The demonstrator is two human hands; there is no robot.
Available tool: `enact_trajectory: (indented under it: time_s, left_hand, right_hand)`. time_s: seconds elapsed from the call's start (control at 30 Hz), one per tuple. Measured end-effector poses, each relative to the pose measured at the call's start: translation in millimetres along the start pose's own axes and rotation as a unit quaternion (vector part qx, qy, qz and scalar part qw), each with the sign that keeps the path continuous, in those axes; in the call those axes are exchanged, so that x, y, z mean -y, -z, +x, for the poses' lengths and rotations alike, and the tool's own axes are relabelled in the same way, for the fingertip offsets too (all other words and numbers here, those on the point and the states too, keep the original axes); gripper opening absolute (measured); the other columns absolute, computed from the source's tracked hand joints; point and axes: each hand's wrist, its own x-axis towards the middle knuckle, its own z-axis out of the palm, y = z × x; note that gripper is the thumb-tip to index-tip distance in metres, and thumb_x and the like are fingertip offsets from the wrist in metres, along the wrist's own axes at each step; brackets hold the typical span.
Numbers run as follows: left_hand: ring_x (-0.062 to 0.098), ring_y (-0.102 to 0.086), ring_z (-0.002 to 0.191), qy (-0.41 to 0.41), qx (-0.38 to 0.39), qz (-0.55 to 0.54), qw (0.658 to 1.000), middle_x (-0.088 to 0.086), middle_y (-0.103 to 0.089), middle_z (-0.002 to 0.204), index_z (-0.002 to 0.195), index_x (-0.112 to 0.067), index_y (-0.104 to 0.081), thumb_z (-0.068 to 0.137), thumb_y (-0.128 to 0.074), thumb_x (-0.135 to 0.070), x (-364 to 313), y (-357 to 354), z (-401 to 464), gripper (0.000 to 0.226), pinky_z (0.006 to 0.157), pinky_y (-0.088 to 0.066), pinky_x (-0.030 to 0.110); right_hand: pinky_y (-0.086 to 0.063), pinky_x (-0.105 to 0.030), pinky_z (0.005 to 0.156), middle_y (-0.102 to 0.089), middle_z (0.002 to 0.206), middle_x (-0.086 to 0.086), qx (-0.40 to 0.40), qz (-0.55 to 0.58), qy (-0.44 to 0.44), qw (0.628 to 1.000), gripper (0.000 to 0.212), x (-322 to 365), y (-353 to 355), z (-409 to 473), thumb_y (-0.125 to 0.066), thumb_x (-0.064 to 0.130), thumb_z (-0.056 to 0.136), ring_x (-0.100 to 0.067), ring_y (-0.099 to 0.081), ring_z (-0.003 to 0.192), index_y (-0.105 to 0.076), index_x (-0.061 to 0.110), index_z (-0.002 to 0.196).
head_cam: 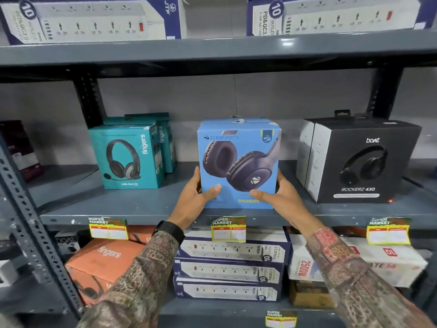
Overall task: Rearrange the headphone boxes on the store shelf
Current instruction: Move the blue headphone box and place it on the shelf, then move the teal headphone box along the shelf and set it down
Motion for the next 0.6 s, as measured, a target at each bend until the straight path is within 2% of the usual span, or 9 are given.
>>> enact_trajectory:
  time_s: [0.03,0.07,0.13,0.2,0.3,0.4,0.5,0.53,0.6]
  left_hand:
    - [0.013,-0.058,0.15,0.012,0.001,-0.016,1.0,-0.002,-0.053,0.17,0.173,-0.021,-0.027,0.098,-0.08,-0.034,-0.8,1.2,-3.9,0.093,0.119,-0.053,0.031]
    - [0.014,-0.045,0.16,0.022,-0.004,-0.036,0.999,-0.003,-0.037,0.179,0.176,-0.022,-0.015,0.098,-0.08,-0.036,-1.1,3.7,-8.9,0.103,0.127,-0.043,0.033]
    - [0.017,-0.026,0.168,0.029,-0.027,-0.056,0.998,-0.001,-0.021,0.184,0.176,-0.02,-0.012,0.103,-0.075,-0.027,0.6,15.1,-20.1,0.097,0.131,-0.031,0.033]
    - [0.016,-0.03,0.167,0.02,-0.038,-0.053,0.998,-0.001,-0.028,0.182,0.174,-0.02,-0.024,0.104,-0.072,-0.019,5.8,35.3,-33.2,0.085,0.129,-0.032,0.03]
    - [0.014,-0.044,0.16,0.001,-0.068,-0.042,0.997,-0.003,-0.046,0.173,0.168,-0.02,-0.043,0.103,-0.072,-0.013,6.4,78.3,-48.2,0.071,0.128,-0.039,0.034]
    - [0.014,-0.06,0.147,-0.038,-0.167,-0.014,0.985,0.001,-0.063,0.16,0.157,-0.015,-0.059,0.102,-0.073,-0.006,4.6,133.9,-44.3,0.058,0.127,-0.045,0.041]
    - [0.015,-0.069,0.128,-0.068,-0.287,0.025,0.955,0.004,-0.071,0.144,0.152,-0.012,-0.063,0.1,-0.076,-0.006,1.6,190.1,-27.8,0.054,0.123,-0.05,0.047]
    - [0.016,-0.065,0.135,-0.066,-0.3,0.049,0.95,0.003,-0.066,0.151,0.157,-0.014,-0.056,0.097,-0.081,-0.013,3.2,211.1,-16.7,0.065,0.125,-0.048,0.047]
    - [0.018,-0.052,0.152,-0.033,-0.262,0.077,0.962,0.0,-0.053,0.167,0.169,-0.021,-0.035,0.081,-0.096,-0.036,12.1,253.3,12.2,0.108,0.128,-0.043,0.047]
  right_hand:
    - [-0.048,-0.05,0.117,-0.057,0.16,0.008,-0.035,-0.004,-0.012,0.999,0.121,1.9,-0.9,-8.5,-0.095,0.063,0.059,-0.018,-0.056,0.144,-0.036,0.038,0.162]
    - [-0.046,-0.048,0.119,-0.052,0.163,0.004,-0.08,0.006,-0.018,0.997,0.12,4.7,-2.0,-21.4,-0.096,0.052,0.065,-0.019,-0.053,0.145,-0.032,0.032,0.165]
    - [-0.052,-0.047,0.111,-0.063,0.149,-0.007,-0.189,0.029,0.0,0.982,0.091,11.7,-7.9,-56.8,-0.093,0.031,0.077,-0.023,-0.063,0.129,-0.048,0.021,0.156]
    - [-0.058,-0.047,0.099,-0.072,0.123,-0.005,-0.243,0.015,0.023,0.97,0.054,18.3,-26.5,-91.7,-0.089,0.023,0.083,-0.021,-0.071,0.107,-0.065,0.021,0.132]
    - [-0.062,-0.037,0.087,-0.074,0.105,0.007,-0.15,0.012,0.057,0.987,0.033,35.6,-76.9,-110.5,-0.086,0.02,0.085,-0.007,-0.074,0.092,-0.067,0.037,0.107]
    - [-0.061,-0.028,0.086,-0.075,0.109,0.011,-0.031,0.02,0.1,0.994,0.043,66.7,-146.0,-95.8,-0.086,0.019,0.085,-0.003,-0.073,0.096,-0.064,0.047,0.109]
    - [-0.057,-0.027,0.103,-0.066,0.136,0.007,0.032,0.027,0.115,0.992,0.067,96.0,-210.9,-61.2,-0.086,0.023,0.085,-0.005,-0.064,0.123,-0.057,0.034,0.144]
    - [-0.052,-0.031,0.11,-0.059,0.147,0.005,0.041,0.031,0.112,0.992,0.082,105.4,-230.0,-44.8,-0.088,0.027,0.083,-0.009,-0.058,0.133,-0.048,0.029,0.155]
    - [-0.041,-0.043,0.122,-0.043,0.166,0.001,0.043,0.034,0.081,0.995,0.11,122.0,-255.3,-10.5,-0.091,0.04,0.077,-0.017,-0.044,0.151,-0.029,0.026,0.166]
